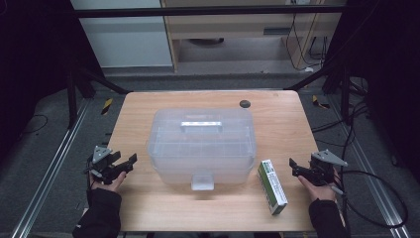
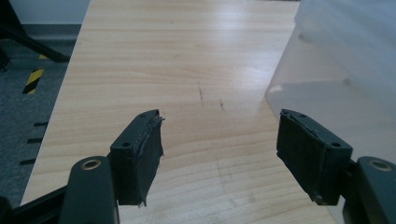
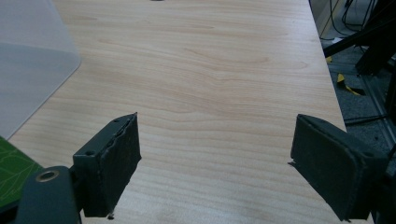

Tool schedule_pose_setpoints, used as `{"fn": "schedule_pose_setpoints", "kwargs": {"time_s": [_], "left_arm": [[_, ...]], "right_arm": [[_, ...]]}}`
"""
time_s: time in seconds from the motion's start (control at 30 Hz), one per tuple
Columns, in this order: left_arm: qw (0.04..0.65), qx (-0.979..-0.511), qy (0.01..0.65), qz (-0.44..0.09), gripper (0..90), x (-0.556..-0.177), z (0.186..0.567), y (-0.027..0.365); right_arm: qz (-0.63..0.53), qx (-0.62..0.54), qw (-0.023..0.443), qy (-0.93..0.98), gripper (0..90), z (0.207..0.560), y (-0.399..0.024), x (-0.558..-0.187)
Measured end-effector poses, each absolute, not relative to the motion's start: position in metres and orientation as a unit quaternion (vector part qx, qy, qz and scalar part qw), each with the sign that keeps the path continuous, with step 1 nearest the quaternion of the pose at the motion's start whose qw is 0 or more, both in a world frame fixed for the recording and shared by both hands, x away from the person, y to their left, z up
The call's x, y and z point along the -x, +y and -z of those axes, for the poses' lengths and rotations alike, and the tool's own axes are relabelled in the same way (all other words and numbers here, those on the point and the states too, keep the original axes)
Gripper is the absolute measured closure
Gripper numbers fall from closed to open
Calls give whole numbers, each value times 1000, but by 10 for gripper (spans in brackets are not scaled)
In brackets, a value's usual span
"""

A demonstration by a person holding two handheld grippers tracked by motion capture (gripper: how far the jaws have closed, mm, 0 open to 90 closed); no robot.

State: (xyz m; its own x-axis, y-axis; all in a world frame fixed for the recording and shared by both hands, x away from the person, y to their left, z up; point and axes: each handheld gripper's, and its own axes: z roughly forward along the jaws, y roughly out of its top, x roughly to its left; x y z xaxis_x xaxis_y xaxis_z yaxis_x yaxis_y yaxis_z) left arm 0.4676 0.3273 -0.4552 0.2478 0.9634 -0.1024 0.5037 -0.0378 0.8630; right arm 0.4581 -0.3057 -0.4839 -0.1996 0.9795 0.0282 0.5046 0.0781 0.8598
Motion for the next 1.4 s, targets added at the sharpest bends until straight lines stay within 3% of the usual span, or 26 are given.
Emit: {"fn": "schedule_pose_setpoints", "kwargs": {"time_s": [0.67, 0.93, 1.4], "left_arm": [[473, -693, 472, -270, 335, -470, 377, 338], [457, -715, 434, -302, 334, -473, 332, 325], [445, -748, 382, -311, 323, -479, 297, 291]], "right_arm": [[-386, -548, 308, 675, 153, 480, -304, -456], [-383, -544, 305, 681, 152, 481, -302, -457], [-382, -543, 304, 683, 152, 480, -301, -457]]}}
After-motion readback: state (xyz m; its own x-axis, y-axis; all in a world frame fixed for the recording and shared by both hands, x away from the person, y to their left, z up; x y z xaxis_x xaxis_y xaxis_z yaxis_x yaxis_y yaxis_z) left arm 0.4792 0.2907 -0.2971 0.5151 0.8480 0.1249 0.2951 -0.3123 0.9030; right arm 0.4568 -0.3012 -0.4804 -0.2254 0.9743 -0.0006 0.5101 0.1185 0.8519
